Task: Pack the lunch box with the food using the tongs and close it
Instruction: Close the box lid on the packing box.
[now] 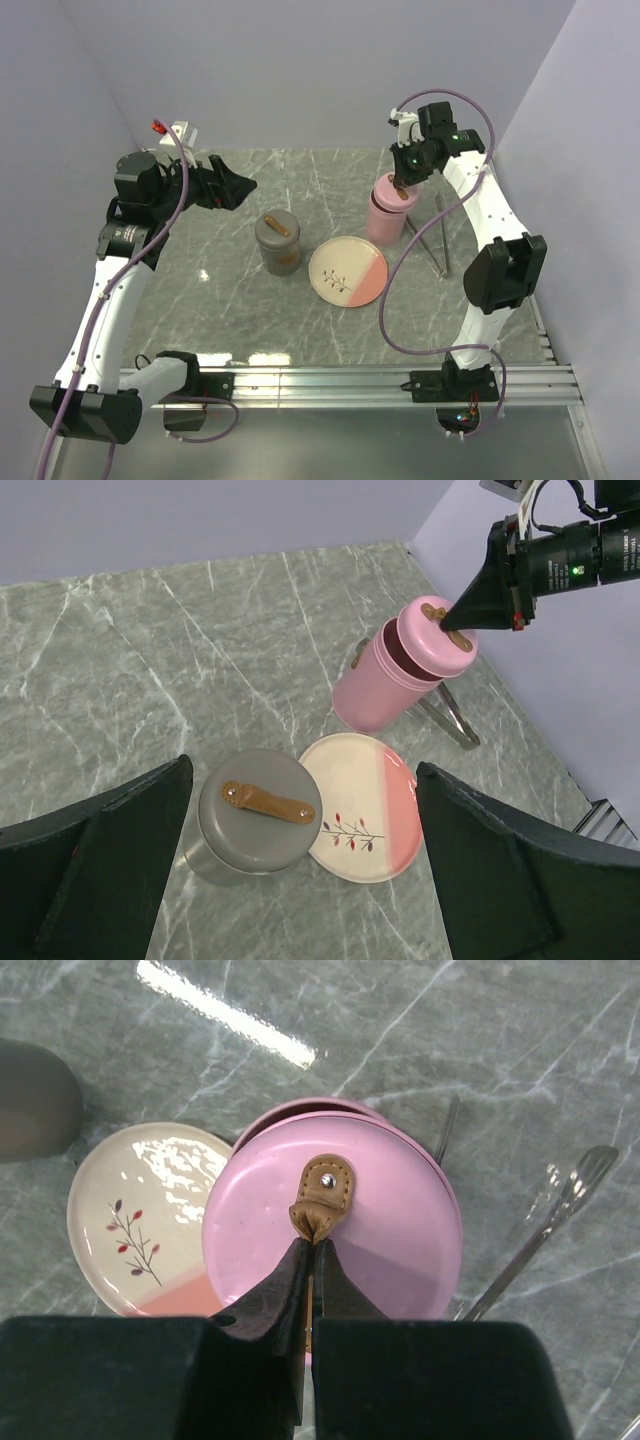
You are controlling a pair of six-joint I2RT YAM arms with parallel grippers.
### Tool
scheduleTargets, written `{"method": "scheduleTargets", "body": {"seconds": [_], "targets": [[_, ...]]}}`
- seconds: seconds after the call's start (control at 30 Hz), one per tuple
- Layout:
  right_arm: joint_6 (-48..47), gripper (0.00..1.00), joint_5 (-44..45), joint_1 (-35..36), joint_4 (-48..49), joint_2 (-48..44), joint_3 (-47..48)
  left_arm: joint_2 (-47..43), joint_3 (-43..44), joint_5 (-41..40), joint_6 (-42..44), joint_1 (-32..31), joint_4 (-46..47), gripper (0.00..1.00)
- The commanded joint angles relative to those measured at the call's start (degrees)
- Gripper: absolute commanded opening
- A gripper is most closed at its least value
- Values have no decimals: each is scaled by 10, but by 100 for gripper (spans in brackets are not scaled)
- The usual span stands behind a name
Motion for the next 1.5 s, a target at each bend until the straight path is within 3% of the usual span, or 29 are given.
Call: {"method": "scheduleTargets", "body": {"seconds": [0.0,0.53,1.47], "targets": [[12,0,-12,-3,51,-14,-11,-14,3,0,8,1,21,99],[23,0,-23,-2,87,-17,-80,-1,6,4,-2,1,22,99],[26,0,-56,-4,52,38,-82,2,9,7,-1,1,21,99]]}}
